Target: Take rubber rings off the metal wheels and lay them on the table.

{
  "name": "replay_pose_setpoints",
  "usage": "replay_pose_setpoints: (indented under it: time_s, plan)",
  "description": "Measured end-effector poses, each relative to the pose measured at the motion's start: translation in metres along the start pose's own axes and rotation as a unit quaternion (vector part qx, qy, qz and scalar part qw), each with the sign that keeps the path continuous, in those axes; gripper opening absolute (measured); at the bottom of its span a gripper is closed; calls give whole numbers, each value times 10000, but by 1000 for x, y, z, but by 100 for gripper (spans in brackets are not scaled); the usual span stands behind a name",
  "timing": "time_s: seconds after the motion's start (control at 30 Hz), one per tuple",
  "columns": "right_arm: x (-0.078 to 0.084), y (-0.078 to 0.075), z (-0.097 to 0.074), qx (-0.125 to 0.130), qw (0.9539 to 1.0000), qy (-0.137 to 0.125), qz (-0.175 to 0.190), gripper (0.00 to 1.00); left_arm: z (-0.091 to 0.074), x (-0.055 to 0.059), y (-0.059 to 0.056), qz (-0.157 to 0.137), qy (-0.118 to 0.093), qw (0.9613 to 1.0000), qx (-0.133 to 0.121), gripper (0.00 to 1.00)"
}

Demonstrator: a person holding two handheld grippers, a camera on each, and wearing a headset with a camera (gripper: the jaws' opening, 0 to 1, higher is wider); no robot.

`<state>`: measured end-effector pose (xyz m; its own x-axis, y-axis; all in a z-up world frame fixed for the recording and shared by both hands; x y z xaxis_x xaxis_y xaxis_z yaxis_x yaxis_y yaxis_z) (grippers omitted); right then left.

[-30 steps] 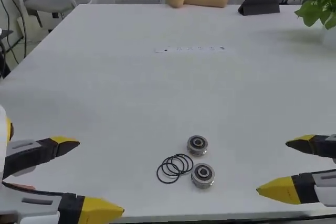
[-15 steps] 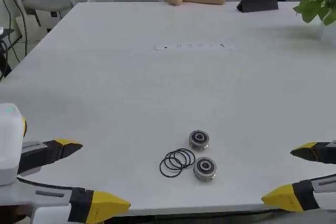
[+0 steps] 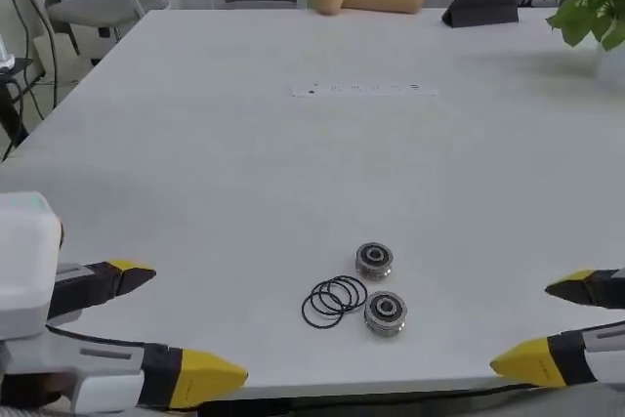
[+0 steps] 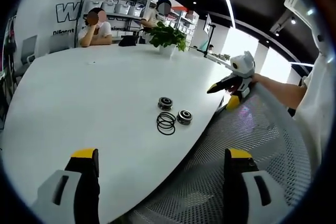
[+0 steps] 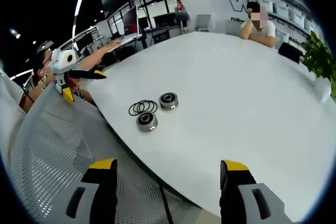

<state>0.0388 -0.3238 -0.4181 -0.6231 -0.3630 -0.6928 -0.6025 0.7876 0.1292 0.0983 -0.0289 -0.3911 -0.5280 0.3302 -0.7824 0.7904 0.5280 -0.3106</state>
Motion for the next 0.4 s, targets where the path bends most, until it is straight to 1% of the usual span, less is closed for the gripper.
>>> replay_pose_setpoints:
  time_s: [0.13,0.3,0.4]
  plan:
    - [1,0,-1,-3,9999,-40,115,79,0,0,0,-40,-33,10000,-7,98]
    - [1,0,-1,3,9998,-72,165,78,-1,0,0,-82,-67,9999,-37,97]
    - [0,1,-1,-5,9998,-92,179,78,-2,-1,1,-138,-142,9998,-54,97]
Point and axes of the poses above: the centre of the closed fingertips' face, and the gripper's own axes: z roughly forward along the fingers, y roughly to its left, x roughly out of its underside, the point moved 3 cm from there along -z, roughly backward along the fingers, and after that the axes turned 6 degrees about -z, right-handed, at the moved point
